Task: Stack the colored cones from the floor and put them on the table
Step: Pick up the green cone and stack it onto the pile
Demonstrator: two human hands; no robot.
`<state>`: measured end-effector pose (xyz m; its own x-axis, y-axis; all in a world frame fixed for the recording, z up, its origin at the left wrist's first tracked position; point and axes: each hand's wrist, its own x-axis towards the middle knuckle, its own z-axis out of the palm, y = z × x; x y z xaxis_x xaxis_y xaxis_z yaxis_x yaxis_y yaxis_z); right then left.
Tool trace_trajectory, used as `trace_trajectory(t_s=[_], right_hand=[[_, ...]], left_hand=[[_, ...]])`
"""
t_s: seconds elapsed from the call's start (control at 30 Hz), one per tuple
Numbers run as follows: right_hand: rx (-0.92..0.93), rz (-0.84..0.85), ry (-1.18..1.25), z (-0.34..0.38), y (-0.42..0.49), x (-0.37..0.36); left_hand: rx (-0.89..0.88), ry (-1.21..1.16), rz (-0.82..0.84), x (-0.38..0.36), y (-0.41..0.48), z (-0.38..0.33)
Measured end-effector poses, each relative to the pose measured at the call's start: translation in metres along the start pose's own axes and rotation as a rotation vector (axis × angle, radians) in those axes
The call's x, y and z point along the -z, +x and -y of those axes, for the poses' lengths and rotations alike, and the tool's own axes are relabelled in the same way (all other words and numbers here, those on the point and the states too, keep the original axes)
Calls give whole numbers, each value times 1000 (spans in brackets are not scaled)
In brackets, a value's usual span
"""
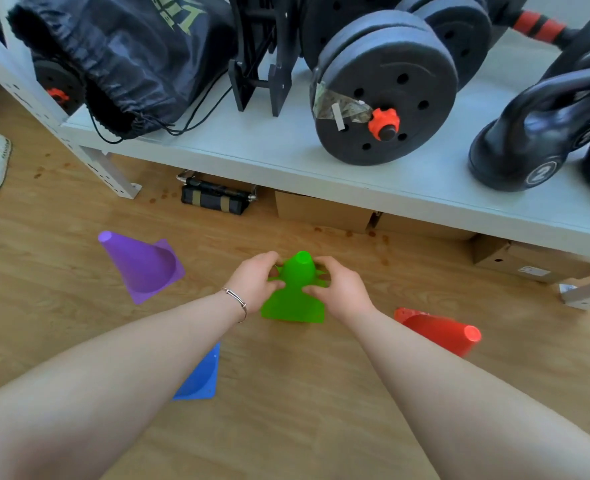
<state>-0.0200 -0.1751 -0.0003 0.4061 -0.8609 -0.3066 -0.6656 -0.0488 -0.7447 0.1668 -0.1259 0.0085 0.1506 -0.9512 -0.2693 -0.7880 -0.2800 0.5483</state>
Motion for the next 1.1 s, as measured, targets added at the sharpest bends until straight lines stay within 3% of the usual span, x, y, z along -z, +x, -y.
trace_trajectory(t_s=[0.3, 0.63, 1.1], right_hand=[[70, -62, -3, 14, -60, 98], [44, -178, -68, -10, -120, 197], [-101, -264, -7, -101, -155, 193]], left_hand=[[-93, -134, -63, 22, -33, -85], [-328, -85, -52, 7, -37, -186], [-387, -22, 100, -84, -27, -215]])
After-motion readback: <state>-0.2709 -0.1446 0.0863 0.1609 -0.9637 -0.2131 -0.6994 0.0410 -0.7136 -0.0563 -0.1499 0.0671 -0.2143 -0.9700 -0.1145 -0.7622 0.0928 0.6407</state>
